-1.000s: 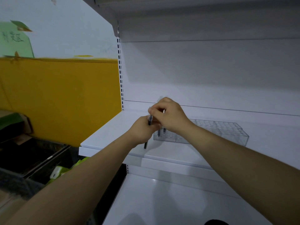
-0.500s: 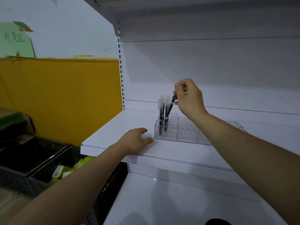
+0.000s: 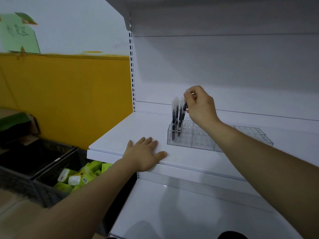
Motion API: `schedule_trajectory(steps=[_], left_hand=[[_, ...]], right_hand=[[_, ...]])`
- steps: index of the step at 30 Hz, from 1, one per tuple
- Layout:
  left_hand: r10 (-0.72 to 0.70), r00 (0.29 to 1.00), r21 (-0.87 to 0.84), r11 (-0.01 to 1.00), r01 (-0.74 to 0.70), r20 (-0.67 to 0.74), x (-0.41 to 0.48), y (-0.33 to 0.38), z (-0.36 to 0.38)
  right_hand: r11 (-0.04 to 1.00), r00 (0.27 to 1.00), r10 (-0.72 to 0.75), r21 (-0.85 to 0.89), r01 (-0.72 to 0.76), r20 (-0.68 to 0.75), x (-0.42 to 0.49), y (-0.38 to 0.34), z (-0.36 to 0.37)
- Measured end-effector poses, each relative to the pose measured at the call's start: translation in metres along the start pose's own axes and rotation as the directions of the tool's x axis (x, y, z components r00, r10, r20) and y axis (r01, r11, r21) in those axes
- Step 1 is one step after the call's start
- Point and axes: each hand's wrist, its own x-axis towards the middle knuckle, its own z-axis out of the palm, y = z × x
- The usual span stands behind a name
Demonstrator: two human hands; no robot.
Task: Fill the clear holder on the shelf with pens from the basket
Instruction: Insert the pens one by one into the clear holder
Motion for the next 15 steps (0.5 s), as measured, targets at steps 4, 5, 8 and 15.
schedule_trajectory(steps=[4, 5, 8, 15], left_hand=[[-0.003, 1.0, 0.016, 1.0, 0.003, 0.012, 0.0, 0.001, 0.0], [-0.004, 1.0, 0.016, 1.0, 0.004, 0.012, -0.001, 0.001, 0.0], [-0.006, 1.0, 0.012, 1.0, 0.006, 0.012, -0.002, 0.002, -0.001], [-0.022, 1.0, -0.019, 1.0, 0.022, -0.008, -0.003, 0.005, -0.003]], right_hand=[[0.996, 0.998, 0.023, -0.088, -0.017, 0.064, -0.004, 0.01, 0.008], [0.994, 0.996, 0.035, -0.109, -0.026, 0.085, -0.005, 0.012, 0.01], [0.988, 0.991, 0.062, -0.149, -0.044, 0.121, -0.004, 0.015, 0.015], [0.955, 0.976, 0.109, -0.293, -0.049, 0.189, 0.0, 0.024, 0.019]])
